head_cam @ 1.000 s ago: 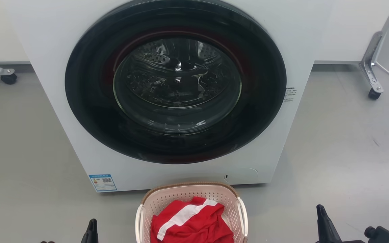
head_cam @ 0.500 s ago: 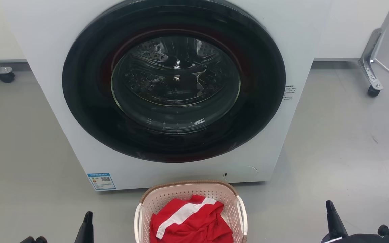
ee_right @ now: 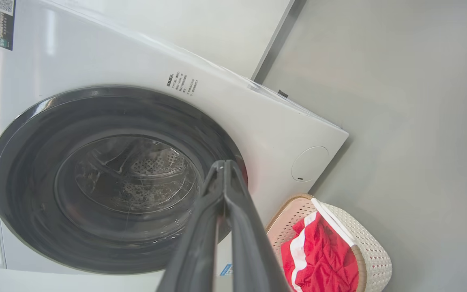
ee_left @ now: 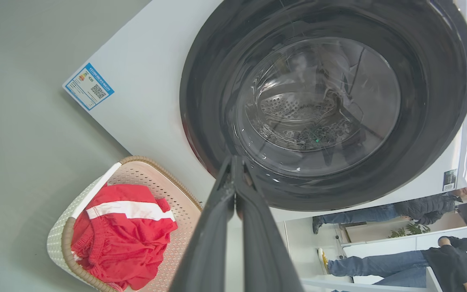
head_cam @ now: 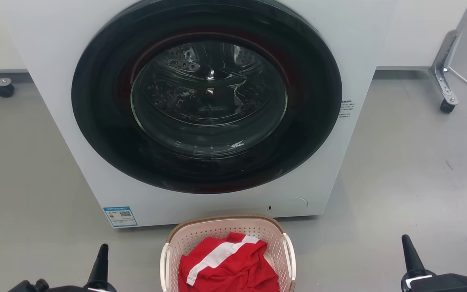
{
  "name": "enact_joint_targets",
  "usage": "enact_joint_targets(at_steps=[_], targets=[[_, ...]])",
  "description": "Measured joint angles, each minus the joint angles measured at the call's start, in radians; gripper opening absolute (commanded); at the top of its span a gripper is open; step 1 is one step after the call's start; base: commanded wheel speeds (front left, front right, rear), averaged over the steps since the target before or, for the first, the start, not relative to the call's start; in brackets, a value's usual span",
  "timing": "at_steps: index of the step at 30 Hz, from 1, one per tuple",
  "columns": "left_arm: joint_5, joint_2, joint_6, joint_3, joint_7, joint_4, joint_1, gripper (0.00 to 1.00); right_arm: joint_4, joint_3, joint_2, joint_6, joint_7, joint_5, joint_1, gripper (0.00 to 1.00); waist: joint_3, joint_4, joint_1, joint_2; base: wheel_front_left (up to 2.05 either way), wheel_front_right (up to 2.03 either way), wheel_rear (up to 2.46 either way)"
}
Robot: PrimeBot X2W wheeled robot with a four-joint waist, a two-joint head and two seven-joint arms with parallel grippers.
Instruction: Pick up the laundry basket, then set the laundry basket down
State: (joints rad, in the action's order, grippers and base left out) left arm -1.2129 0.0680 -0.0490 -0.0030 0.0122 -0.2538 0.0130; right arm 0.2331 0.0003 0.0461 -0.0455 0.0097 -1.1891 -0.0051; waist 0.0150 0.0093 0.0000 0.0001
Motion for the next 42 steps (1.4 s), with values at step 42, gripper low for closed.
enact_joint_targets(at_steps=[42], targets=[[-0.388, -0.025, -0.074, 0.094, 0.101, -0.041, -0.094, 0.00, 0.065, -0.132, -0.002, -0.075, 0.104, -0.408, -0.086, 0.00, -0.017, -0.009, 0.0000, 0.0000, 0.00, 0.00, 0.00]])
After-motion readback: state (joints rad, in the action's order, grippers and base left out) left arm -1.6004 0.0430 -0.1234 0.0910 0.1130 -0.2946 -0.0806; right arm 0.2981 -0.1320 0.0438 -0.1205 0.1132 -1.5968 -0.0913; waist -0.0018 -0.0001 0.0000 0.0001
